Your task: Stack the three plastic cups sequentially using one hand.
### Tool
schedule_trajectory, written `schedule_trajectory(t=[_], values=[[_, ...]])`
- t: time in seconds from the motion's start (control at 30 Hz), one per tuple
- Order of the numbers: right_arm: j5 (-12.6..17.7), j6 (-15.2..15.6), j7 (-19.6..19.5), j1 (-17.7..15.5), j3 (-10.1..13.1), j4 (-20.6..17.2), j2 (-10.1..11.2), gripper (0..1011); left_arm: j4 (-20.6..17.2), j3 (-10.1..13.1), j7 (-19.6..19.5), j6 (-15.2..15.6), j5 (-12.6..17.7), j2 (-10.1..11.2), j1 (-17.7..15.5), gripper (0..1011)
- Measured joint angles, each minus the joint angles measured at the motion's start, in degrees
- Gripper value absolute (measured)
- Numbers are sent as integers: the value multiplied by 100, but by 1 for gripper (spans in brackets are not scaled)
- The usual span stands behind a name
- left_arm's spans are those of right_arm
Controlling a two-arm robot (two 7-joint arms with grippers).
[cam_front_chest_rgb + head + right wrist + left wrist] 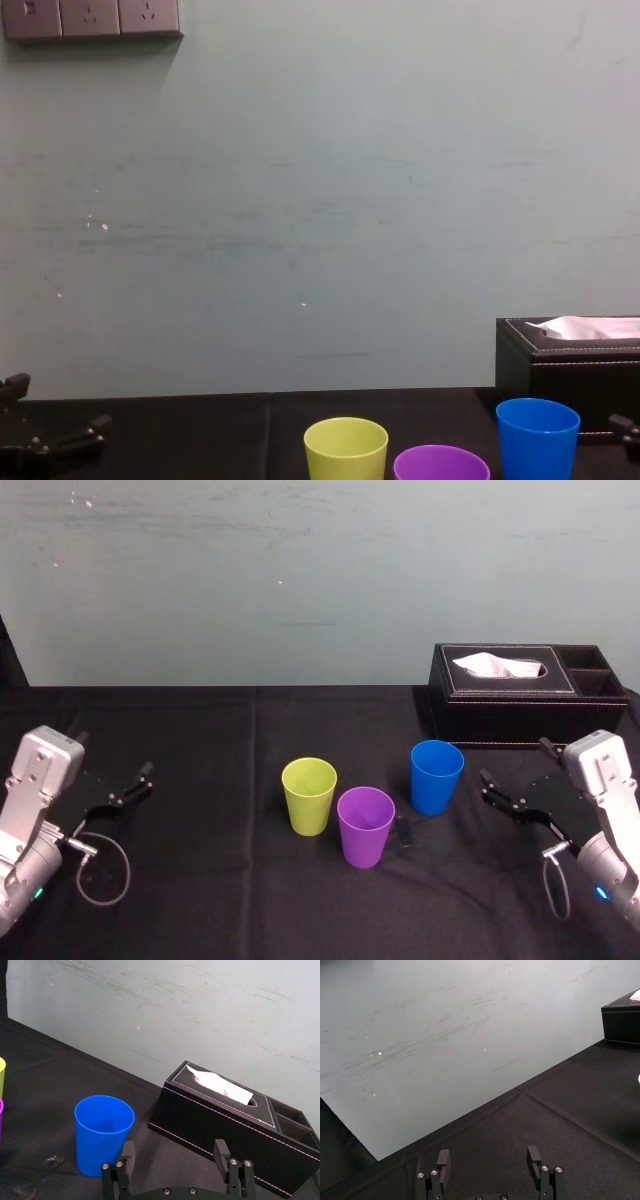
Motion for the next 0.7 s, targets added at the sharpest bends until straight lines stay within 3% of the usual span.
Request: schedule_trajectory(t=[0.7], values=[[0,0,0,0,0,0,0,1003,0,0,0,0,0,0,0,1000]])
